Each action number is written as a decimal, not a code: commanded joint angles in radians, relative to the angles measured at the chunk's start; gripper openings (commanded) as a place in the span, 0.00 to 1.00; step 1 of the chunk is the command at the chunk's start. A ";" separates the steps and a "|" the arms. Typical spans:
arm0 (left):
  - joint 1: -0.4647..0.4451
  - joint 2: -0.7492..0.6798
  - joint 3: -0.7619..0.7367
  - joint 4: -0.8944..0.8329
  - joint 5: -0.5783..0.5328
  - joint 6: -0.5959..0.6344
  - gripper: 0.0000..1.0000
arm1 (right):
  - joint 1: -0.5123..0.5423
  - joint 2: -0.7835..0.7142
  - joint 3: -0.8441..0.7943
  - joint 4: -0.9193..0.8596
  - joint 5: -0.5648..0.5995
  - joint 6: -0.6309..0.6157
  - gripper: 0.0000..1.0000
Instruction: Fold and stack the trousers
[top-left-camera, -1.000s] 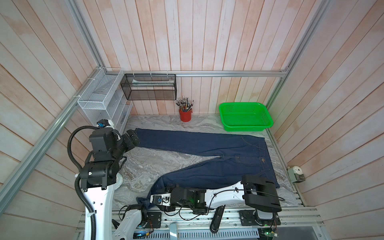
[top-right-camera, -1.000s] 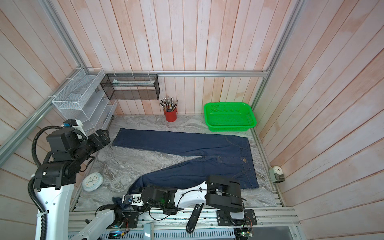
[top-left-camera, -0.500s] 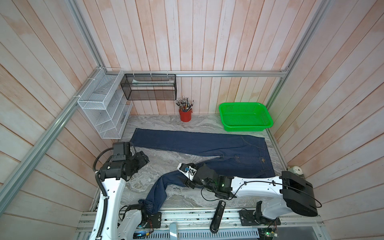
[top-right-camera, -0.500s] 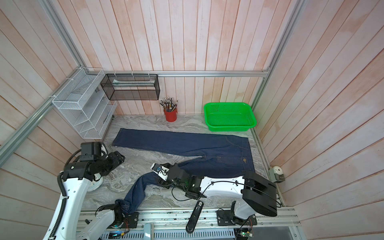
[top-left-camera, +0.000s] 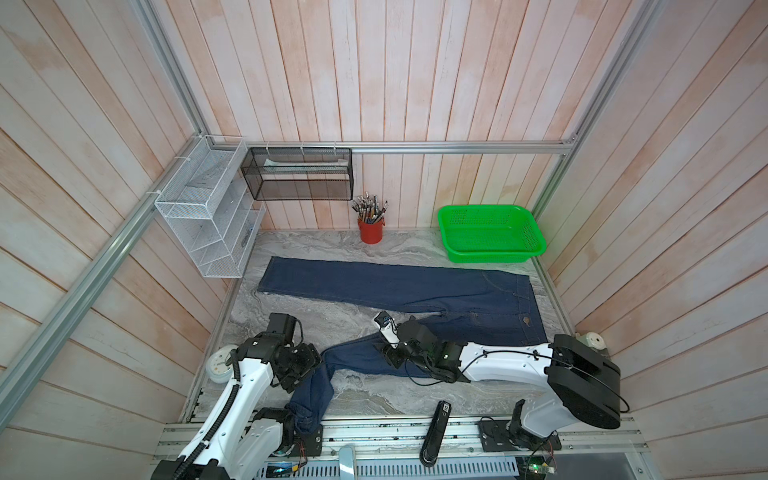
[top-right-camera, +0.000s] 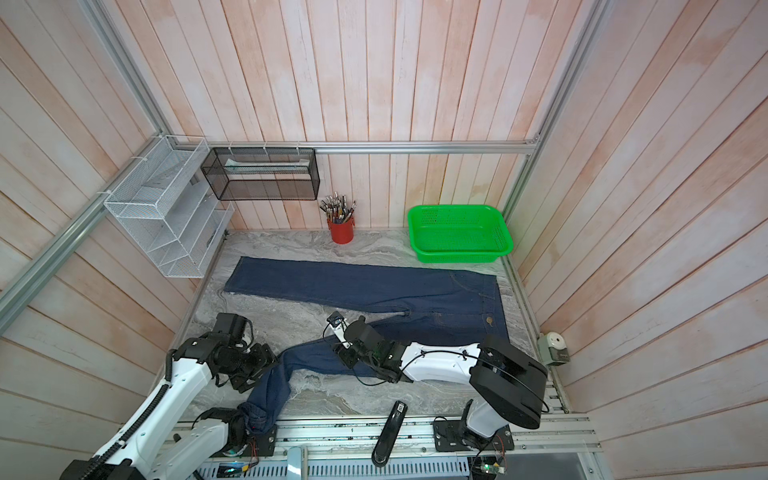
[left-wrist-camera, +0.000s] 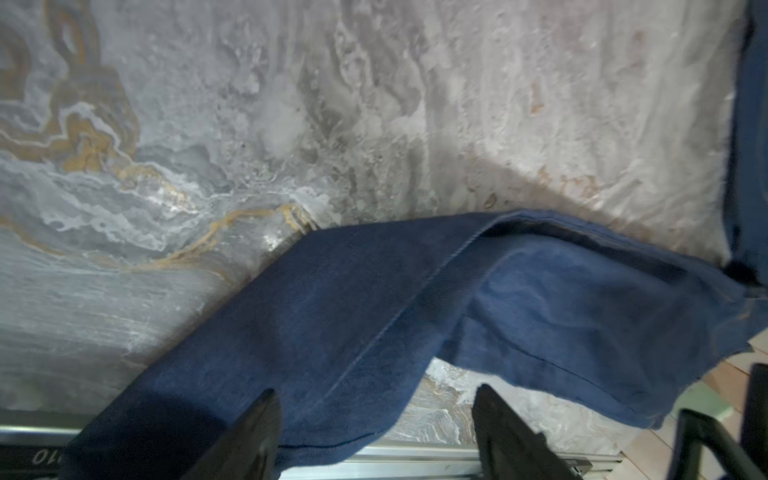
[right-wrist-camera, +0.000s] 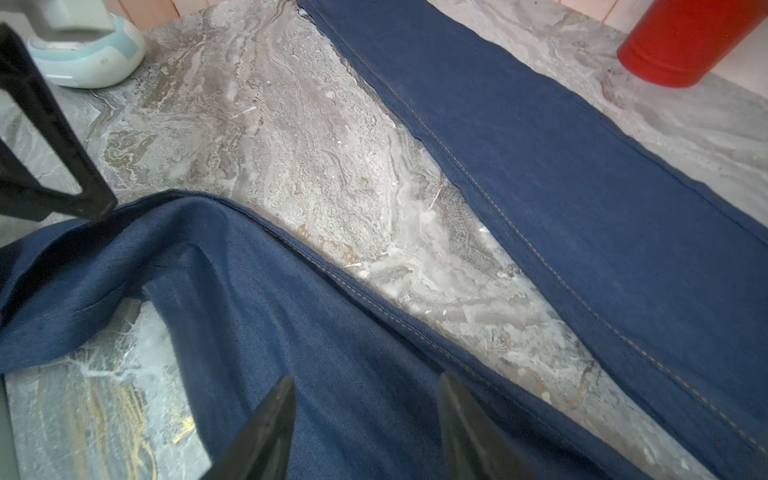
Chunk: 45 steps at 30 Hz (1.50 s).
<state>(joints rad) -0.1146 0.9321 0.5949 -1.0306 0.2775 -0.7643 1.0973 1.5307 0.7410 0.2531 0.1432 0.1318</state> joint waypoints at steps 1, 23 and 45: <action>-0.018 0.015 -0.008 0.036 -0.075 -0.055 0.74 | -0.014 -0.002 0.017 -0.043 -0.018 0.055 0.55; -0.098 0.073 -0.024 0.086 -0.222 -0.186 0.08 | -0.124 -0.071 -0.035 -0.123 -0.028 0.191 0.47; -0.005 0.695 0.688 -0.027 -0.489 0.488 0.03 | -0.532 -0.137 -0.202 -0.434 -0.096 0.596 0.34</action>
<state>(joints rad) -0.1295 1.5921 1.2179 -1.0664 -0.1734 -0.3775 0.6052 1.3819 0.5594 -0.1253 0.0433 0.7086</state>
